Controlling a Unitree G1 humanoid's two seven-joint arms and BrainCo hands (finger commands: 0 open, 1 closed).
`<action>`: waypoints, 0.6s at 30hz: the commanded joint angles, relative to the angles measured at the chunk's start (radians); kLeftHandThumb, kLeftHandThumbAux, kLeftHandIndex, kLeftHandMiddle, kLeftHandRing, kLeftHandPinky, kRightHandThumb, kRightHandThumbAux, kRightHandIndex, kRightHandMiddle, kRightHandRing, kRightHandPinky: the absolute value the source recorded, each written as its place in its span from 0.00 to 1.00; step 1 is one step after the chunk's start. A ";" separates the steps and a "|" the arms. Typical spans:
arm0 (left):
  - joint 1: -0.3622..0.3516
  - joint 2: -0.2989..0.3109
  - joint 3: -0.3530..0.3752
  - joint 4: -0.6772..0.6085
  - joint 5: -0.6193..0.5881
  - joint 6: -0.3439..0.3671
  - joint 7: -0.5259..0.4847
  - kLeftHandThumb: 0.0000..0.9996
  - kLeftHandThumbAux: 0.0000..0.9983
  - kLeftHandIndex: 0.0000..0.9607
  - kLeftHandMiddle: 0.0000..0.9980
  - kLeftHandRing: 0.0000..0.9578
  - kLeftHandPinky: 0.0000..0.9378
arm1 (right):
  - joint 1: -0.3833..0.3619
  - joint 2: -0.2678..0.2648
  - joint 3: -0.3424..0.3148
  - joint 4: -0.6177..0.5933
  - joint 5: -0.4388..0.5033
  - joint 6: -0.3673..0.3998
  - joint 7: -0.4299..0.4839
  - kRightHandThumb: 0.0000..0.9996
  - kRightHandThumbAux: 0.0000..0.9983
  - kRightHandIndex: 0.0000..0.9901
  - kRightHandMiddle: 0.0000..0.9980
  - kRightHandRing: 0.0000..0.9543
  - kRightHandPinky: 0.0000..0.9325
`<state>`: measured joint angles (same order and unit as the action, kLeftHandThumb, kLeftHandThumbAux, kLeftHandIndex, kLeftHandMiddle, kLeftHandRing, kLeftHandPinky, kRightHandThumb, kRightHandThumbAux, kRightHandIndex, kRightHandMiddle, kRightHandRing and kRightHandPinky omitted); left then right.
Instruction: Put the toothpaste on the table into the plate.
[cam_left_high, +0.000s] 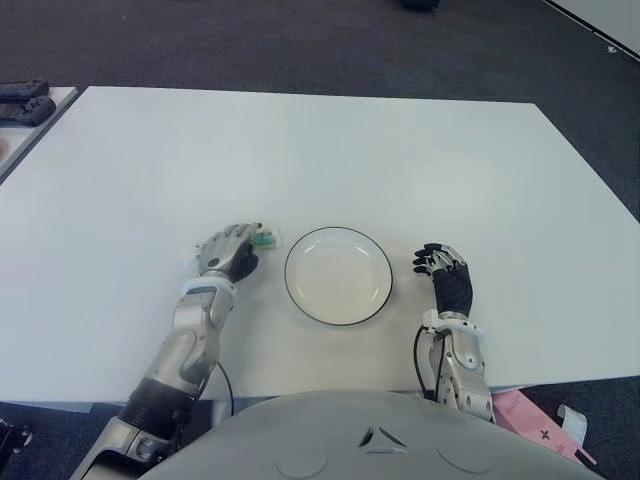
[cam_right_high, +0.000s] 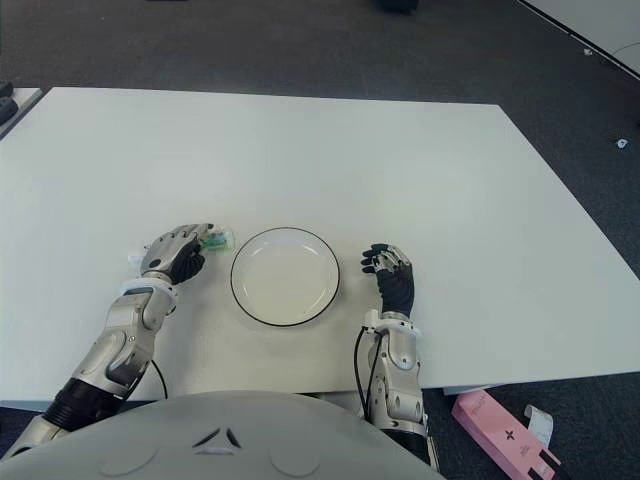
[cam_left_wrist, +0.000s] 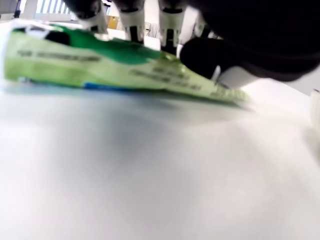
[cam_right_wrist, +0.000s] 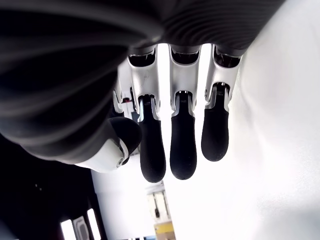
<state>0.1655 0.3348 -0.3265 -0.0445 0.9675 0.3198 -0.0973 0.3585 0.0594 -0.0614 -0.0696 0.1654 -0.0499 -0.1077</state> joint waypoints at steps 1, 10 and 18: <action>0.051 -0.017 -0.010 0.083 -0.054 0.050 -0.051 0.94 0.39 0.19 0.34 0.46 0.43 | 0.032 0.033 -0.003 0.038 0.004 0.037 -0.007 0.71 0.73 0.43 0.54 0.56 0.57; 0.049 -0.015 -0.008 0.073 -0.053 0.055 -0.049 0.97 0.41 0.32 0.42 0.51 0.51 | 0.030 0.031 -0.004 0.039 0.001 0.044 -0.010 0.71 0.73 0.43 0.54 0.56 0.56; 0.052 -0.018 0.003 0.069 -0.068 0.052 -0.036 0.99 0.56 0.42 0.46 0.52 0.53 | 0.031 0.030 -0.005 0.042 0.001 0.035 -0.006 0.71 0.73 0.43 0.53 0.56 0.56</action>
<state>0.1640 0.3170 -0.3147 -0.0452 0.9431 0.3357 -0.0832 0.3582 0.0592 -0.0622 -0.0688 0.1634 -0.0499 -0.1077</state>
